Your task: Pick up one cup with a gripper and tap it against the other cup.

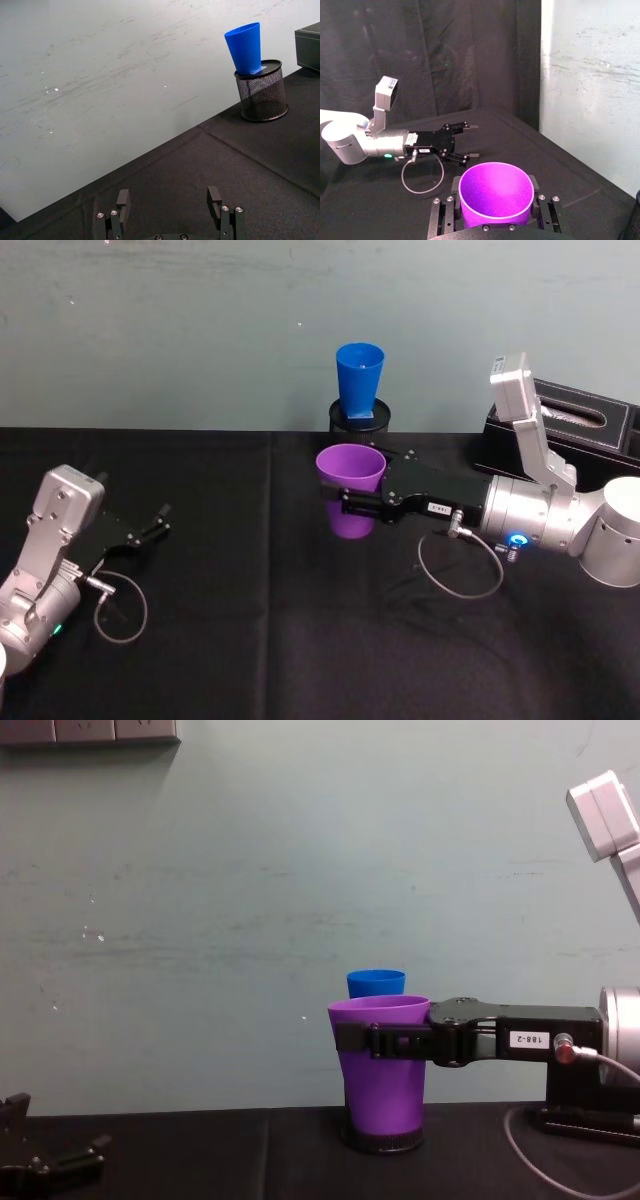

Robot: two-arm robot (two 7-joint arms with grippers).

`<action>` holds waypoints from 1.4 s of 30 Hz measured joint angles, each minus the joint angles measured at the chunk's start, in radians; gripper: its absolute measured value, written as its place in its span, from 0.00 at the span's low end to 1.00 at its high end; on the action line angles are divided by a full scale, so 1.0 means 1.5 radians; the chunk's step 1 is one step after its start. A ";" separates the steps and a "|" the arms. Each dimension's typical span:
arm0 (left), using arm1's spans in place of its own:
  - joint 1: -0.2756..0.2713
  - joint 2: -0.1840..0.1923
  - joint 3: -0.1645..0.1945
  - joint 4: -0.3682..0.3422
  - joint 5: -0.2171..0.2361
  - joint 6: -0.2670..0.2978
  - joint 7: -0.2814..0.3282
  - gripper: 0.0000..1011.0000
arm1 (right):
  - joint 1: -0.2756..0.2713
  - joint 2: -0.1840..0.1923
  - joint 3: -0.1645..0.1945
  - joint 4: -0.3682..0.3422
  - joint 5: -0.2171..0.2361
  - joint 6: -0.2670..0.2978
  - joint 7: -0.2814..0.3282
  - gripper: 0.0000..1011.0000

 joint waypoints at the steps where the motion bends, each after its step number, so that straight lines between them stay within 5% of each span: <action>1: 0.000 0.000 0.000 0.000 0.000 0.000 0.000 1.00 | 0.000 0.000 0.000 0.000 0.000 0.000 0.000 0.75; 25: 0.000 0.000 0.000 0.000 0.000 0.000 0.000 1.00 | -0.004 -0.007 -0.004 0.021 0.010 -0.026 0.012 0.75; 36: 0.000 0.000 0.000 0.000 0.000 0.000 0.000 1.00 | -0.045 0.024 -0.006 0.001 0.022 -0.065 0.038 0.75; 42: 0.000 0.000 0.000 0.000 0.000 0.000 0.000 1.00 | -0.065 0.049 -0.011 -0.010 0.004 -0.079 0.038 0.75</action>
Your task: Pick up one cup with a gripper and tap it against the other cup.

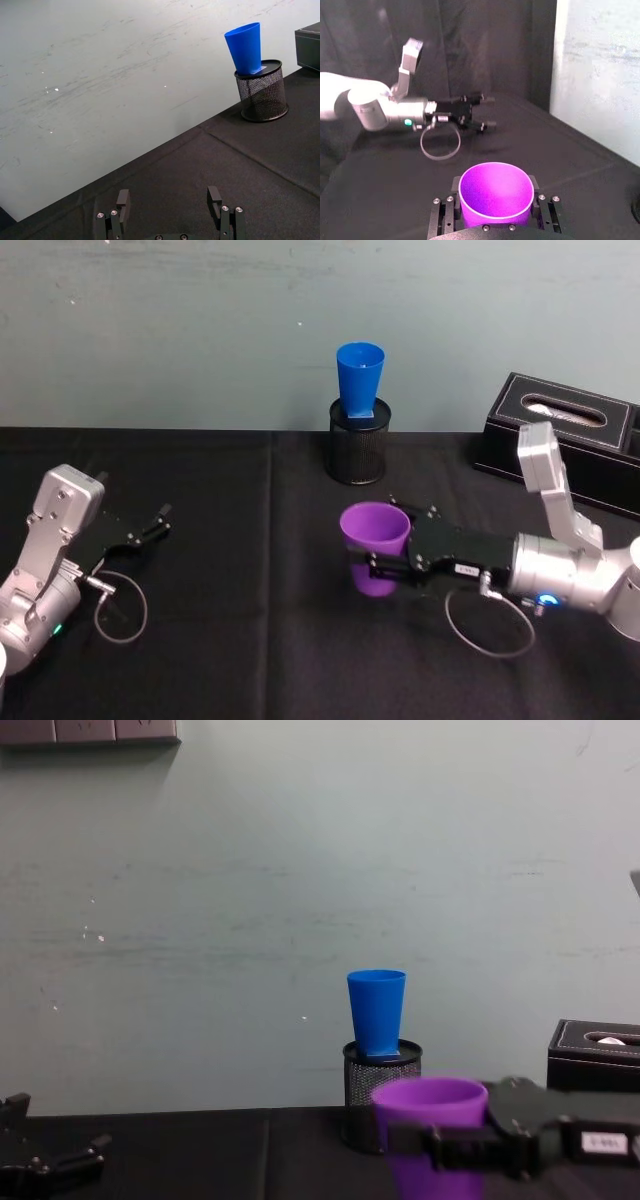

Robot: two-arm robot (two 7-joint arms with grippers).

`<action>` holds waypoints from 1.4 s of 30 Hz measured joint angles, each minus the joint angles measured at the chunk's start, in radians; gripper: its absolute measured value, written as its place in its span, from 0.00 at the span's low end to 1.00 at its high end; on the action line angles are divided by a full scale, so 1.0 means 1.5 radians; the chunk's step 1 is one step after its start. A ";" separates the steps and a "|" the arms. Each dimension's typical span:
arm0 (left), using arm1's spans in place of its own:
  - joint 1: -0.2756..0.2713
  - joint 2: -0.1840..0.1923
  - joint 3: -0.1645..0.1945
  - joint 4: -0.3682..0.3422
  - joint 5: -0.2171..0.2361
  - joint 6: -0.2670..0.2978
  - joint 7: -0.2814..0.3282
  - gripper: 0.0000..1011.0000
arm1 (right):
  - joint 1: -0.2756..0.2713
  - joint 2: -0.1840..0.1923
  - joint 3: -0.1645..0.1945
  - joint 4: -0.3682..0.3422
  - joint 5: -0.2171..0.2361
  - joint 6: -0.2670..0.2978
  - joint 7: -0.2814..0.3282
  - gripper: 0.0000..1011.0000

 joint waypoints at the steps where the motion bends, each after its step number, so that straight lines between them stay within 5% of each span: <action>1: 0.000 0.000 0.000 0.000 0.000 0.000 0.000 1.00 | -0.005 0.005 0.000 -0.001 -0.005 -0.005 -0.003 0.75; 9: 0.000 0.000 0.000 0.000 0.000 0.000 0.000 1.00 | -0.025 0.008 0.001 0.017 -0.026 -0.048 -0.006 0.75; 22: 0.000 0.000 0.000 0.000 0.000 0.000 0.000 1.00 | -0.032 -0.023 0.014 0.097 -0.051 -0.124 0.009 0.75; 42: 0.000 0.000 0.000 0.000 0.000 0.000 0.000 1.00 | -0.032 -0.046 0.028 0.133 -0.067 -0.133 0.020 0.75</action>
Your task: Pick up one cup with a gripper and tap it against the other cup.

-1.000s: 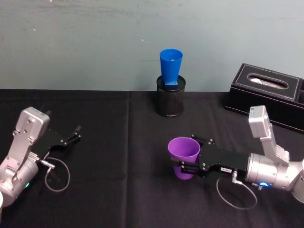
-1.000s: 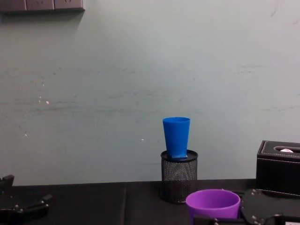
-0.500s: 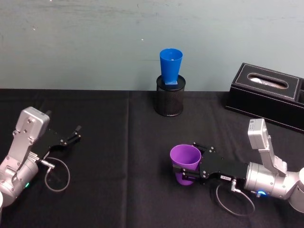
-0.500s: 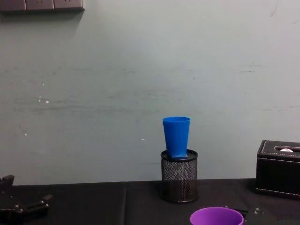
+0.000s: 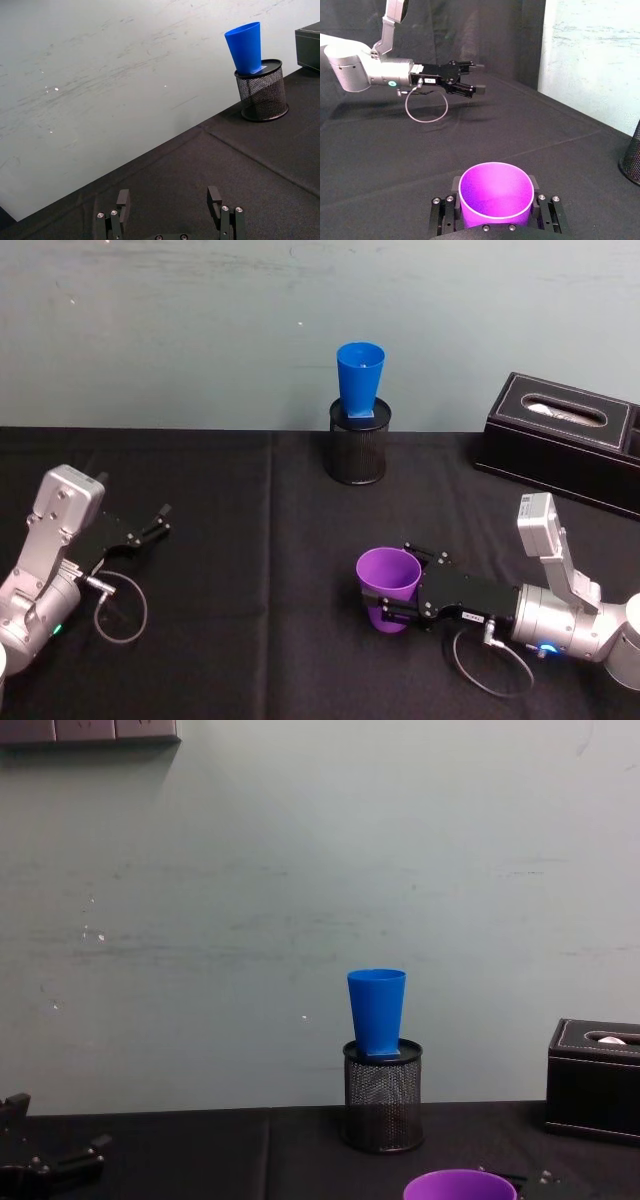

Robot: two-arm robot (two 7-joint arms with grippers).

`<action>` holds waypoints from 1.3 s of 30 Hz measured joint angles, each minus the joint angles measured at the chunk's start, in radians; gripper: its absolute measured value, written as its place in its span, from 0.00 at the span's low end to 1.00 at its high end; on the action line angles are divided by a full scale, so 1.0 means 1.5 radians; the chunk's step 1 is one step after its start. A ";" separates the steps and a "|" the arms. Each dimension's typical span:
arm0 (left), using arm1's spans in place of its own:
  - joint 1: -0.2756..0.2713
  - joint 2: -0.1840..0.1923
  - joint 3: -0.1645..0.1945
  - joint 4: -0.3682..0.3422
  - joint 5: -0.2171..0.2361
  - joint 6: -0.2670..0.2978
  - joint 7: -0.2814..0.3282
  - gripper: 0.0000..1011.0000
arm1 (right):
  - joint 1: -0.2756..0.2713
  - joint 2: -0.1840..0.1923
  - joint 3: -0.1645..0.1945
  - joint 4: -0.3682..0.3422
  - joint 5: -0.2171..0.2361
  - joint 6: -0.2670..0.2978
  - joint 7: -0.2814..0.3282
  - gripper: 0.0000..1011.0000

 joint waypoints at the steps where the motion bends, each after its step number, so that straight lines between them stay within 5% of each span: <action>1: 0.000 0.000 0.000 0.000 0.000 0.000 0.000 1.00 | 0.000 -0.001 0.001 0.000 0.000 0.001 0.000 0.75; 11: 0.000 0.000 0.000 0.000 0.000 0.000 0.000 1.00 | 0.000 -0.002 0.001 0.002 0.000 0.002 0.001 0.76; 20: 0.000 0.000 0.000 0.000 0.000 0.000 0.000 1.00 | 0.000 -0.001 0.001 0.002 0.000 0.002 0.001 0.99; 39: 0.000 0.000 0.000 0.000 0.000 0.000 0.000 1.00 | -0.004 0.000 0.006 -0.007 0.000 -0.002 0.000 0.99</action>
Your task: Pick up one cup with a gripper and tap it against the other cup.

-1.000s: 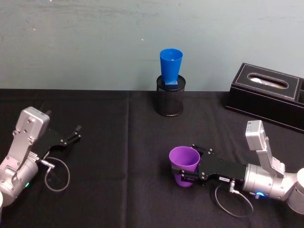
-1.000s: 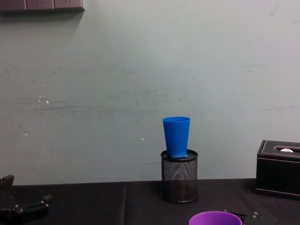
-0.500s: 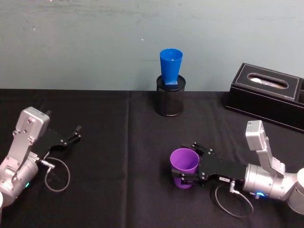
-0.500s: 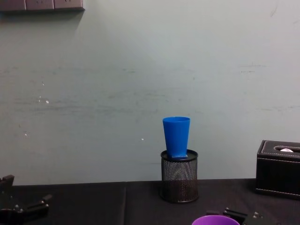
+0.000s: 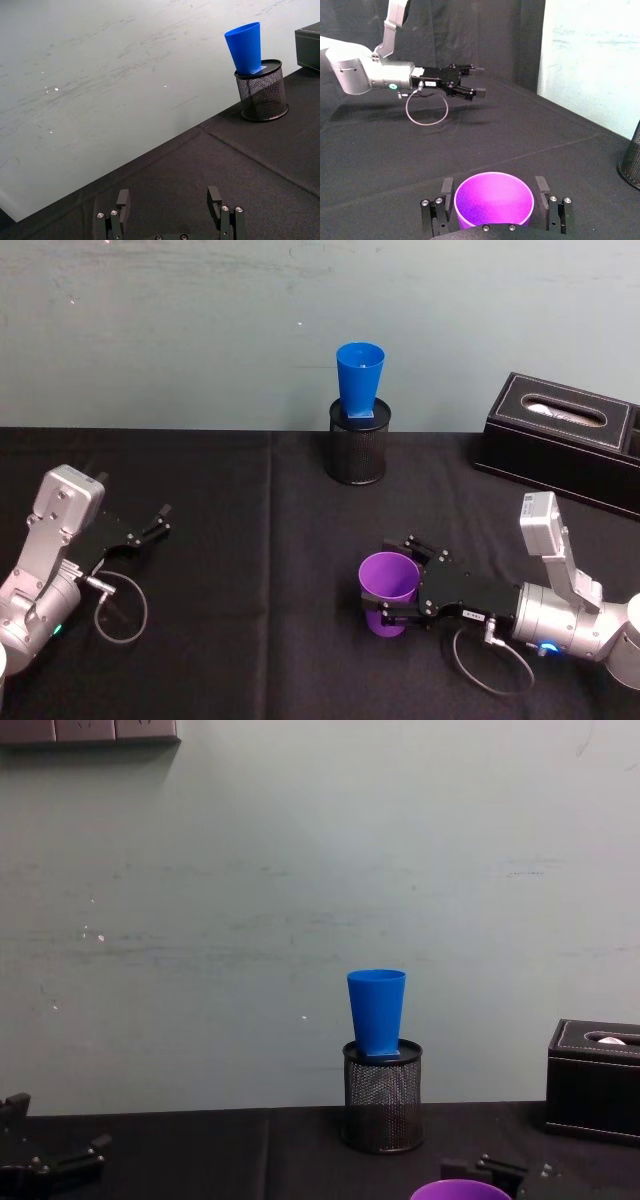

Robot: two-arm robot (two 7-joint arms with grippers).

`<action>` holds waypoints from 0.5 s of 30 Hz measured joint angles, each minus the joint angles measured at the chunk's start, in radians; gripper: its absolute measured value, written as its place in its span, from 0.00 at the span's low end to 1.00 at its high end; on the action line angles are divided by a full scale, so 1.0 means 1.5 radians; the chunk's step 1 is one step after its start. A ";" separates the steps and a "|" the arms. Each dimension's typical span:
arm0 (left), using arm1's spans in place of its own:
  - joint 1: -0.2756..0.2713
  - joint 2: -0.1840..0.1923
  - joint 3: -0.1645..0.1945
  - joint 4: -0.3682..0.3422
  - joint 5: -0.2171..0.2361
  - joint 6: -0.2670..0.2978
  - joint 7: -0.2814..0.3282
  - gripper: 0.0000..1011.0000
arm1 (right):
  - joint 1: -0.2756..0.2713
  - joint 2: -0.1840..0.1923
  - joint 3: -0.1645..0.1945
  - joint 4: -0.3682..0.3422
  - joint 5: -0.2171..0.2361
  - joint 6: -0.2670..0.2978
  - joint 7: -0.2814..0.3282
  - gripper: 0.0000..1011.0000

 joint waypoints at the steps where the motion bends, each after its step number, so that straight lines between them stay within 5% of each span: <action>1: 0.000 0.000 0.000 0.000 0.000 0.000 0.000 1.00 | -0.001 0.001 0.002 -0.003 0.000 -0.002 0.000 0.99; 15: 0.000 0.000 0.000 0.000 0.000 0.000 0.000 1.00 | -0.040 0.015 0.040 -0.079 0.030 -0.010 -0.036 0.99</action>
